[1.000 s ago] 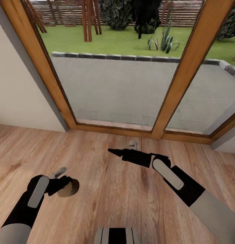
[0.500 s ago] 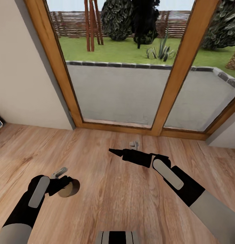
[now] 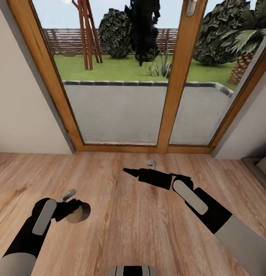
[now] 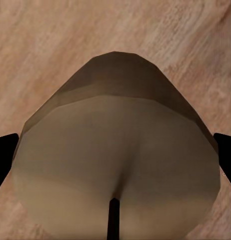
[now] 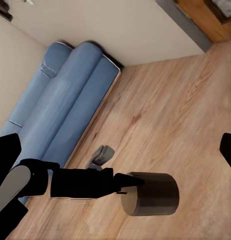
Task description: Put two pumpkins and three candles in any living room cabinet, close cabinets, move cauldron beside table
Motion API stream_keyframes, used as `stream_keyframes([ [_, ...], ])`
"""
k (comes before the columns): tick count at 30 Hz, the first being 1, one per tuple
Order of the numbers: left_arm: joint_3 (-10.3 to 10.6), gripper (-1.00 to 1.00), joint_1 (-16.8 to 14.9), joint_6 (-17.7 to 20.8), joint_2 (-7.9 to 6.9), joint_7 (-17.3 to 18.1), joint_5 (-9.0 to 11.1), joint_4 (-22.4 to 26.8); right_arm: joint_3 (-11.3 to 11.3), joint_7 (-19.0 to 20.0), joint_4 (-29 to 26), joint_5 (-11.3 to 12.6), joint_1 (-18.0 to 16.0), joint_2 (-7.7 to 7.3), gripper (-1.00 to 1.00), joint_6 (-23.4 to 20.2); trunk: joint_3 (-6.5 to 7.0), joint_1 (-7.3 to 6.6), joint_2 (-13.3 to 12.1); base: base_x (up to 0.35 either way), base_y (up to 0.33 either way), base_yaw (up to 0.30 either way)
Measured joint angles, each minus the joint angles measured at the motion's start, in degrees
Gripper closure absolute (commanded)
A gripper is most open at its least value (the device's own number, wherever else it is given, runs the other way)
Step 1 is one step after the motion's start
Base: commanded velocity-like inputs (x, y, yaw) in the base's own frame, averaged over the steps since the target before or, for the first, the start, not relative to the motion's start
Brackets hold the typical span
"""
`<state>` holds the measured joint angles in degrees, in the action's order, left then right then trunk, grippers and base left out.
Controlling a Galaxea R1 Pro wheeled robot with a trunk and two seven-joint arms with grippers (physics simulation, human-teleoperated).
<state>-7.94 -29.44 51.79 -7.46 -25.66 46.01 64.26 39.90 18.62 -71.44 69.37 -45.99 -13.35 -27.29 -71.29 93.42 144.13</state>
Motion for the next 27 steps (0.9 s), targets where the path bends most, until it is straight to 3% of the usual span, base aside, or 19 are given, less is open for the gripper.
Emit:
stream_keyframes([
  [15,0.06,1.00,0.00,0.01,0.00,0.02,0.00,0.00,0.00,0.00,0.06,0.09,0.00,-0.01,-1.00,0.09,3.86,-0.39,-0.20,-0.001,0.000,-0.274],
  [27,0.12,1.00,0.01,0.03,0.00,0.02,0.03,-0.01,0.00,0.08,1.23,0.11,0.00,0.01,-1.00,0.09,4.34,-0.38,-0.21,0.000,0.000,-0.274],
])
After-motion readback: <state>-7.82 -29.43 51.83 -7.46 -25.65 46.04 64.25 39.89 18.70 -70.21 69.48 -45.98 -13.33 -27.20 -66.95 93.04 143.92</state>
